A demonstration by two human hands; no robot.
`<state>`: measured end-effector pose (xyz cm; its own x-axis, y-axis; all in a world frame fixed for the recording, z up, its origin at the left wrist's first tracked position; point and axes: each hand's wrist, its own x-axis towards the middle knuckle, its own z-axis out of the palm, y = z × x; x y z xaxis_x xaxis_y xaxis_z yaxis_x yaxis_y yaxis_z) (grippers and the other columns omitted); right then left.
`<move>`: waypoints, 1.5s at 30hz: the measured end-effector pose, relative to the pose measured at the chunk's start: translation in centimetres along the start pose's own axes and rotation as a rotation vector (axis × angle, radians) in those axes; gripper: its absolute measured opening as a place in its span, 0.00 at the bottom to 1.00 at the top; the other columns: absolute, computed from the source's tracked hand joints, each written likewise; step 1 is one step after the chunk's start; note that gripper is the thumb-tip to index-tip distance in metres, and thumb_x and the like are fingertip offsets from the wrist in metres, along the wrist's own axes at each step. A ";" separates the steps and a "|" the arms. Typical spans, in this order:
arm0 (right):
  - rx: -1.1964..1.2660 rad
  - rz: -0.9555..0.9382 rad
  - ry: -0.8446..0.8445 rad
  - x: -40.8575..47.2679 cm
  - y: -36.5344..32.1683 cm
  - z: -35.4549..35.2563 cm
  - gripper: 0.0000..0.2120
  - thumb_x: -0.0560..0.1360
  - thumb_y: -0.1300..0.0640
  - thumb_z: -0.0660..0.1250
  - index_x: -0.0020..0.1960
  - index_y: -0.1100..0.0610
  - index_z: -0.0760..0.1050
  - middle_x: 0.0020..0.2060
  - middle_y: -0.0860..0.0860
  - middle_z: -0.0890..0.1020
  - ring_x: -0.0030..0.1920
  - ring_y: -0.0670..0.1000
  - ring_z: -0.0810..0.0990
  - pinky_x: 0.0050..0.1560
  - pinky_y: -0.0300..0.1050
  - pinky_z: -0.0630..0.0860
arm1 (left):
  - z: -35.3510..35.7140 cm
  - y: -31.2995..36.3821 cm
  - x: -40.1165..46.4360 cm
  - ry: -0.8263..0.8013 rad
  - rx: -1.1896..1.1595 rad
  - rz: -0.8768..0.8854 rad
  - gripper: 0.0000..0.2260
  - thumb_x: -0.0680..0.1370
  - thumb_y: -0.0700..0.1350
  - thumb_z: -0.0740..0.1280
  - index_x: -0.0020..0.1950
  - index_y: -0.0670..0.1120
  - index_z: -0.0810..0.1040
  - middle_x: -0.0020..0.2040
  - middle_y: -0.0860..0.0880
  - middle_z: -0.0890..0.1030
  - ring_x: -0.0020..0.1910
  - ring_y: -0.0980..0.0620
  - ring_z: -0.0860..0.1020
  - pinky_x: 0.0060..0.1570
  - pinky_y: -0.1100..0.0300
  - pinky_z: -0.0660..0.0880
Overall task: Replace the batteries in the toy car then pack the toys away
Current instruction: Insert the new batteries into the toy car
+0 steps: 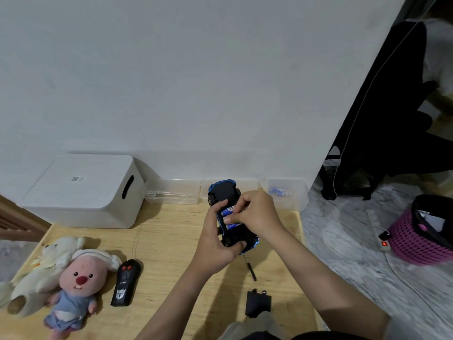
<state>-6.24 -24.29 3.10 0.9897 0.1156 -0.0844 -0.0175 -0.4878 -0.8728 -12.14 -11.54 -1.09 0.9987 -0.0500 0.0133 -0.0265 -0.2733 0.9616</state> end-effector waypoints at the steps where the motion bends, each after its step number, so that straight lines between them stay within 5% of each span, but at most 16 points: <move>1: -0.005 -0.011 0.016 0.1 -0.1 0.1 0.14 0.57 0.60 0.82 0.30 0.56 0.76 0.26 0.45 0.75 0.26 0.41 0.72 0.28 0.30 0.66 | -0.1 0.0 0.2 -0.002 -0.009 -0.003 0.39 0.65 0.35 0.74 0.68 0.60 0.61 0.63 0.58 0.73 0.58 0.51 0.78 0.56 0.55 0.78; 7: -0.083 -0.165 -0.143 0.6 0.5 -0.7 0.08 0.65 0.65 0.77 0.42 0.57 0.83 0.37 0.43 0.78 0.42 0.47 0.80 0.47 0.38 0.76 | -1.5 0.0 0.8 -0.027 -0.058 -0.035 0.39 0.65 0.34 0.73 0.68 0.60 0.61 0.61 0.61 0.74 0.54 0.56 0.79 0.54 0.63 0.75; 10: -0.141 -0.099 -0.158 0.9 0.3 -1.5 0.09 0.62 0.66 0.78 0.37 0.57 0.81 0.33 0.44 0.78 0.35 0.45 0.78 0.40 0.37 0.75 | -1.8 0.0 0.6 -0.084 -0.045 -0.029 0.39 0.65 0.33 0.72 0.68 0.59 0.61 0.58 0.67 0.74 0.55 0.56 0.79 0.56 0.57 0.76; 15: -0.221 -0.096 -0.131 1.2 -0.3 -2.3 0.16 0.58 0.61 0.81 0.30 0.54 0.73 0.28 0.47 0.76 0.30 0.45 0.73 0.32 0.39 0.72 | -2.1 0.3 0.7 -0.108 -0.083 -0.008 0.39 0.65 0.33 0.73 0.68 0.59 0.62 0.62 0.60 0.72 0.55 0.54 0.79 0.57 0.55 0.77; 18: -0.241 -0.183 -0.143 1.2 -0.8 -2.1 0.11 0.60 0.61 0.80 0.38 0.55 0.79 0.34 0.48 0.74 0.35 0.48 0.74 0.39 0.43 0.73 | -2.3 0.2 0.8 -0.094 -0.105 -0.027 0.39 0.65 0.34 0.73 0.68 0.59 0.61 0.60 0.62 0.74 0.55 0.51 0.80 0.57 0.50 0.77; 22: -0.424 -0.291 -0.202 1.2 -0.7 -1.3 0.17 0.70 0.57 0.73 0.58 0.54 0.80 0.42 0.50 0.71 0.46 0.49 0.72 0.47 0.43 0.69 | -2.4 0.0 0.9 -0.093 -0.109 -0.042 0.38 0.65 0.35 0.72 0.68 0.59 0.61 0.60 0.64 0.73 0.55 0.52 0.80 0.57 0.51 0.77; 30: -0.612 -0.240 -0.237 1.0 -0.2 -0.4 0.16 0.70 0.48 0.72 0.57 0.51 0.81 0.42 0.49 0.76 0.49 0.52 0.75 0.40 0.44 0.68 | -2.5 -0.9 0.2 -0.119 -0.125 -0.065 0.38 0.65 0.34 0.72 0.68 0.58 0.61 0.62 0.57 0.73 0.54 0.55 0.80 0.52 0.60 0.77; 33: -0.507 -0.193 -0.265 0.9 0.5 -0.4 0.16 0.70 0.51 0.73 0.57 0.48 0.81 0.37 0.43 0.70 0.44 0.48 0.72 0.36 0.38 0.66 | -2.0 -1.6 -0.3 -0.098 -0.185 -0.117 0.38 0.64 0.34 0.72 0.67 0.59 0.62 0.61 0.56 0.74 0.53 0.52 0.81 0.52 0.57 0.79; 40: -0.428 -0.152 -0.254 -1.2 2.8 0.5 0.17 0.72 0.52 0.71 0.61 0.45 0.77 0.44 0.49 0.74 0.42 0.46 0.74 0.43 0.43 0.73 | -1.5 -3.0 -1.2 -0.128 -0.226 -0.173 0.38 0.67 0.28 0.72 0.65 0.60 0.62 0.61 0.53 0.73 0.51 0.55 0.81 0.50 0.58 0.79; 45: 0.001 0.031 0.024 -5.0 5.7 1.2 0.16 0.73 0.57 0.71 0.60 0.49 0.77 0.38 0.43 0.76 0.37 0.38 0.75 0.40 0.31 0.71 | -2.3 -4.7 -2.4 -0.166 -0.215 -0.209 0.39 0.66 0.35 0.74 0.68 0.61 0.61 0.65 0.52 0.72 0.61 0.50 0.77 0.57 0.53 0.77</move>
<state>-11.42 -26.59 -2.02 0.9918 0.0792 -0.0999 -0.0485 -0.4903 -0.8702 -14.27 -7.92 -5.05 0.9602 -0.1747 -0.2177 0.2054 -0.0859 0.9749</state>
